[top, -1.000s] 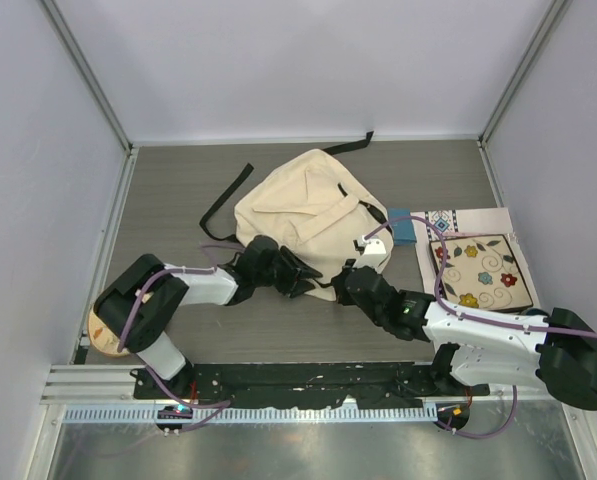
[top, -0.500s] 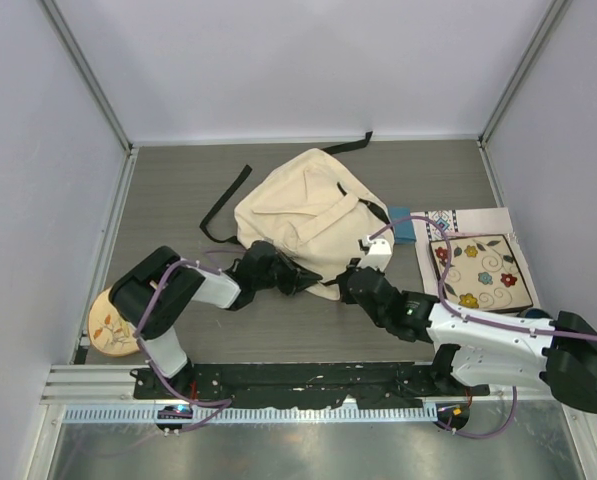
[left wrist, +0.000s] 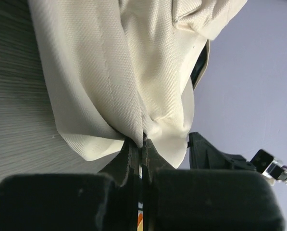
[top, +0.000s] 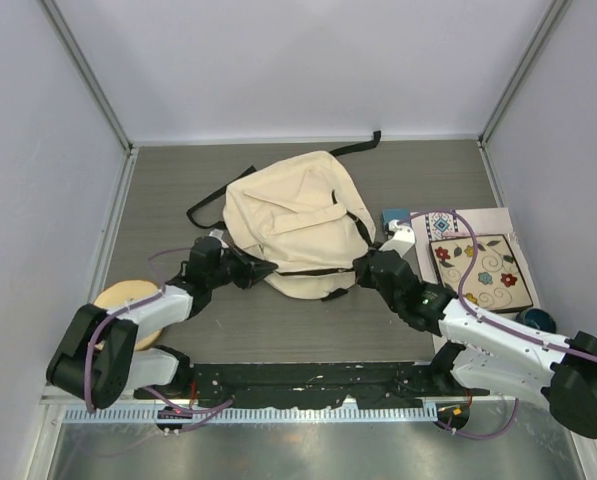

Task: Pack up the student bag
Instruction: Zip the student bag at the center of the board.

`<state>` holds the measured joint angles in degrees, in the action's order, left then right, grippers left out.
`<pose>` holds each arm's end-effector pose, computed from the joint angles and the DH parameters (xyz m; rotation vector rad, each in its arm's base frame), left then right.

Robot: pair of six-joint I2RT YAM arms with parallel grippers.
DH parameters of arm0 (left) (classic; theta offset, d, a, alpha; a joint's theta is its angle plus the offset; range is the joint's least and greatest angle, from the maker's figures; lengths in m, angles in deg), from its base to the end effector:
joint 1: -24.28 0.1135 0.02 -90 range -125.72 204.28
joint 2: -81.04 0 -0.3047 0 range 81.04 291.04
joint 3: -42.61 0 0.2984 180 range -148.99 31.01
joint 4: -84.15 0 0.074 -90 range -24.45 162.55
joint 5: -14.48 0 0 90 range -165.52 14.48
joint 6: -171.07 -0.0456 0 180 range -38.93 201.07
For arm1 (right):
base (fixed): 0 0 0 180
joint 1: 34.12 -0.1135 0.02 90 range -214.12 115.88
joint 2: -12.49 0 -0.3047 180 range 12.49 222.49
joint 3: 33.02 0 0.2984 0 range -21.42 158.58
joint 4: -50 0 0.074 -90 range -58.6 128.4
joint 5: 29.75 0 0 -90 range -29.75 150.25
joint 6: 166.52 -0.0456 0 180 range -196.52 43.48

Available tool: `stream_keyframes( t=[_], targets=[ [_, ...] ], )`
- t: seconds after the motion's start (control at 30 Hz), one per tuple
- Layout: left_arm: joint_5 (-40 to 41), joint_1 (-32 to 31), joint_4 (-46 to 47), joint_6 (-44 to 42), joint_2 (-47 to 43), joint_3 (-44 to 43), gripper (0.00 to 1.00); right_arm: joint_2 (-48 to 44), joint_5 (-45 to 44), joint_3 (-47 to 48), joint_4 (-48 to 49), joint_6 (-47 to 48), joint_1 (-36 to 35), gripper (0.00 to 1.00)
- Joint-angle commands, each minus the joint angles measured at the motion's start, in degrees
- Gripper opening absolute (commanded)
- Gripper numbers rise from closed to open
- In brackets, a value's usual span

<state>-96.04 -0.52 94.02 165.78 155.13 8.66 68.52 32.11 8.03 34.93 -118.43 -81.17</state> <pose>0.2342 -0.1258 0.1553 -0.9997 2.2431 -1.4006 0.1771 0.1587 0.2319 0.2029 2.0492 0.4592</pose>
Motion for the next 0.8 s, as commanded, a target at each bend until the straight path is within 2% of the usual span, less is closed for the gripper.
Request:
stream_keyframes(
  t=[0.0,0.2,0.33,0.43,0.5,0.53,0.63,0.73,0.77],
  targets=[
    [0.0,6.6,-11.8,-8.1,-6.3,-0.2,0.0,-2.5,-2.6,-1.8,-0.8,0.3,1.0,0.01],
    [-2.4,15.1,-23.6,-15.3,-14.4,-1.2,0.0,-4.1,-3.1,-2.2,-1.2,0.2,2.0,0.01],
    [-6.1,21.5,-27.9,-19.2,-16.7,-1.6,0.0,-3.2,-2.2,-1.7,-0.1,0.7,2.0,0.01],
    [-8.8,23.2,-30.4,-23.9,-16.0,-3.7,0.01,-2.8,-0.3,-1.7,1.6,0.9,2.0,0.01],
    [-8.8,23.2,-34.9,-27.2,-15.6,-5.6,0.19,-2.5,1.8,-1.8,2.9,1.1,2.0,0.01],
    [-8.9,23.2,-35.6,-28.4,-16.5,-7.3,0.39,-2.4,2.6,-1.9,3.1,1.2,2.0,0.01],
    [-6.9,23.2,-41.2,-34.9,-20.2,-11.0,0.73,-2.1,4.8,-1.9,4.9,1.7,1.9,0.01],
    [-5.2,22.9,-47.7,-41.1,-23.0,-17.8,0.88,-2.1,5.8,-1.8,5.0,2.1,1.7,0.01],
    [-6.1,22.4,-48.5,-43.7,-23.5,-20.8,0.91,-2.1,6.0,-1.9,5.0,2.3,1.7,0.01]
  ],
)
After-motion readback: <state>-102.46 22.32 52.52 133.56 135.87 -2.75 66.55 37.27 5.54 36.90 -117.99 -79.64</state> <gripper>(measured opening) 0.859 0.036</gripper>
